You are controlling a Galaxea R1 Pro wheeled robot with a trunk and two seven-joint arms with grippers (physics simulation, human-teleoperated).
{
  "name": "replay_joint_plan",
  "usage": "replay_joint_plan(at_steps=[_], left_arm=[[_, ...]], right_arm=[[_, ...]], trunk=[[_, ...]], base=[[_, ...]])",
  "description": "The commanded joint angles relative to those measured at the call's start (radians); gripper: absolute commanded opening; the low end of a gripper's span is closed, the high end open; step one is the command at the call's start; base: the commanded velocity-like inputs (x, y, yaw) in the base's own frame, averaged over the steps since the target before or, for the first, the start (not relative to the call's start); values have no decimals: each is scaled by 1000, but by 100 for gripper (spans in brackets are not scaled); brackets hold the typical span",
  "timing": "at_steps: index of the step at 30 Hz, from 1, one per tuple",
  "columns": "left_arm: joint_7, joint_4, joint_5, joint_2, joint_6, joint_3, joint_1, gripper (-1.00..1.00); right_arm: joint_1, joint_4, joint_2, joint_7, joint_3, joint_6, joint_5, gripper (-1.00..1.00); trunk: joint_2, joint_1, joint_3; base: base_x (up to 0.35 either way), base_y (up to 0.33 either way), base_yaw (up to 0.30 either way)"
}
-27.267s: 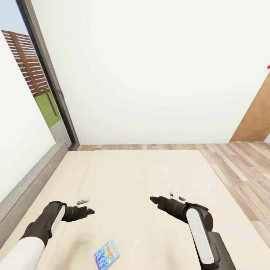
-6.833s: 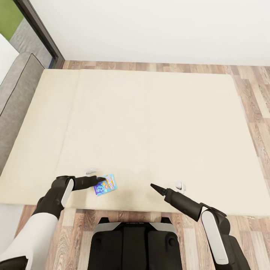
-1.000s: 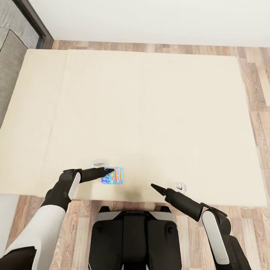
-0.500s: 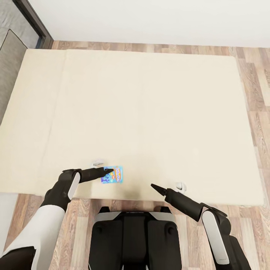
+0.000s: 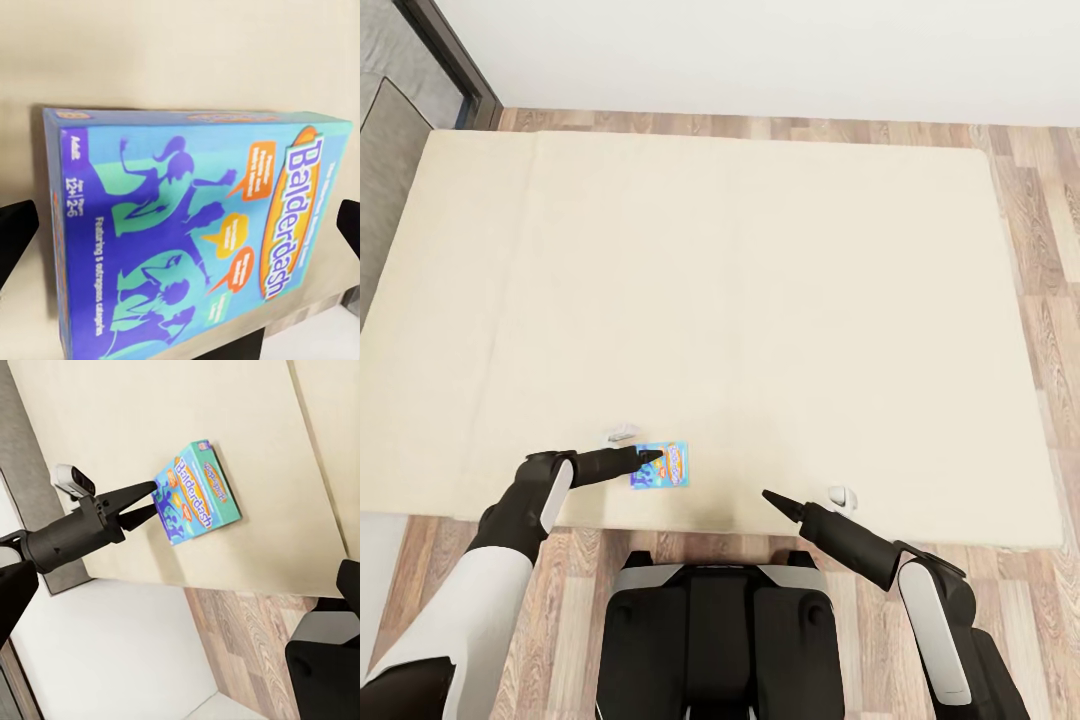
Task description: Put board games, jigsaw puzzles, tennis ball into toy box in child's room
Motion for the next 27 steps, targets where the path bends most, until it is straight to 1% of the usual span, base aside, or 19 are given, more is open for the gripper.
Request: replay_joint_plan(at_steps=[1,22,27], left_arm=[[-1,0,6,0,8,2,-1,100],[2,4,1,1,21,-2,0,100],[24,5,1,1,22,-3,0,100]], right_arm=[[-1,0,1,5,-3,6,1,100],[-1,-1,1,6,-3,7,0,100],[-1,-1,1,6,-4,7,0,100]], trunk=[[-2,1,-1],[-2,1,-1],[-2,1,-1]], base=[[0,0,0],[0,0,0],[0,0,0]])
